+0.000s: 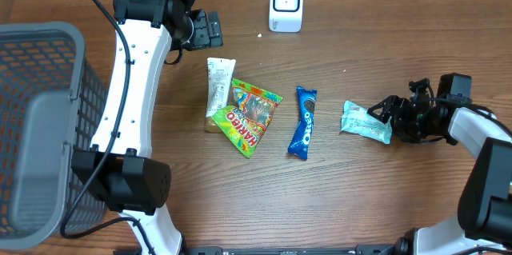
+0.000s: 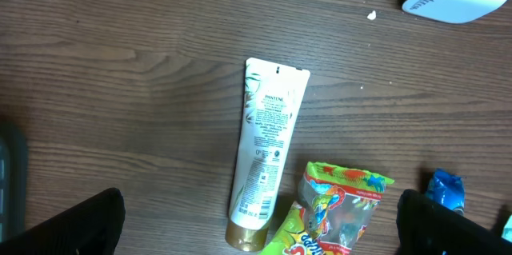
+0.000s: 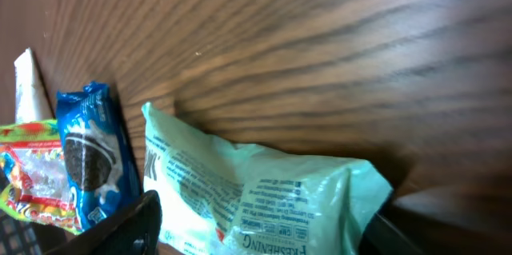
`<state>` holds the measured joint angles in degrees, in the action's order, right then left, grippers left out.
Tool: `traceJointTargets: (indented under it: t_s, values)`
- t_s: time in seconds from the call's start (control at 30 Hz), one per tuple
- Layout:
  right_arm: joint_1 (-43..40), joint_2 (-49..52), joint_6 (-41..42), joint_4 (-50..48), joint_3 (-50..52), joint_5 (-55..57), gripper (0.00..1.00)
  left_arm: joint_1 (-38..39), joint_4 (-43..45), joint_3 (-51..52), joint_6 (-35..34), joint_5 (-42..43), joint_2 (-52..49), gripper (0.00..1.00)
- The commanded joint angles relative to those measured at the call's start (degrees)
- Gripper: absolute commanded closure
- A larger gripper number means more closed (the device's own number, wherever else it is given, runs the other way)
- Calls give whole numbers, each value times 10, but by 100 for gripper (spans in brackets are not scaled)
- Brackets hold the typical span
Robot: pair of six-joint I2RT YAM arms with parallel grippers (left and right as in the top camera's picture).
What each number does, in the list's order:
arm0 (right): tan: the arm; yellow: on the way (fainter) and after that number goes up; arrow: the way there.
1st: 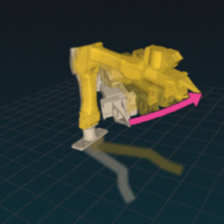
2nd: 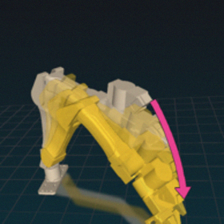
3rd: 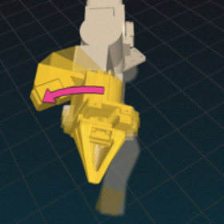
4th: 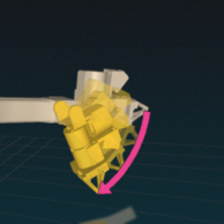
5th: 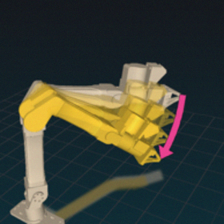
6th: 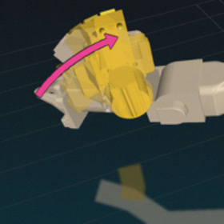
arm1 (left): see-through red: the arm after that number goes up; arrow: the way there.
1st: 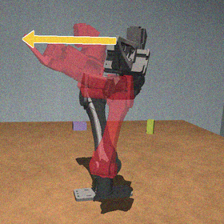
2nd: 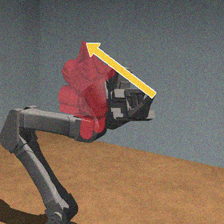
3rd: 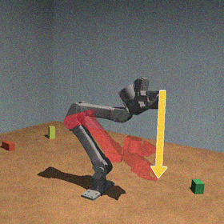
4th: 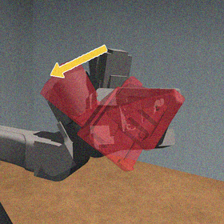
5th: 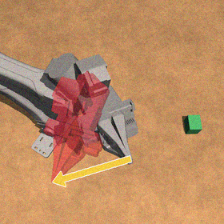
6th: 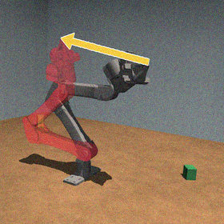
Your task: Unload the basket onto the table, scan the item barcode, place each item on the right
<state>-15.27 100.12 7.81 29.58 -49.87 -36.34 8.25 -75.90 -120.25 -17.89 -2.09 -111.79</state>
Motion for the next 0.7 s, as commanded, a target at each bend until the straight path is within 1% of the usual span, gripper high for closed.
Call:
traceJointTargets:
  t_s: [0.0, 0.07, 0.13, 0.17, 0.3, 0.4, 0.43, 0.47, 0.53, 0.67]
  values:
    - [15, 26, -4, -9, 20, -8, 31, 4, -2, 0, -5, 7, -8, 0]
    - [19, 26, -3, -8, 20, -9, 37, 4, -2, 0, -3, 2, -8, 0]
    - [21, 26, -4, -6, 20, -9, 49, 3, -1, 0, -3, 2, -8, 0]
    - [21, 26, -4, -4, 20, -9, 52, 3, -1, 0, -3, 2, -8, 0]
    - [21, 26, -4, -5, 20, -17, 70, 3, 1, 0, -3, 2, -8, 0]
    - [21, 26, -3, -8, 19, -42, 89, 3, 3, 0, 1, -1, -8, 0]
    - [21, 26, 7, -9, 18, -48, 94, 3, 4, 0, 7, -8, -8, 0]
    - [21, 25, 22, -8, 16, -48, 96, 3, 5, 0, 14, -18, -8, 0]
    - [21, 23, 44, -2, 5, -49, 96, 3, 5, 0, 32, -47, -8, 0]
    - [23, -2, 47, 54, -47, -42, 96, 3, 2, 0, 66, -120, -8, 0]
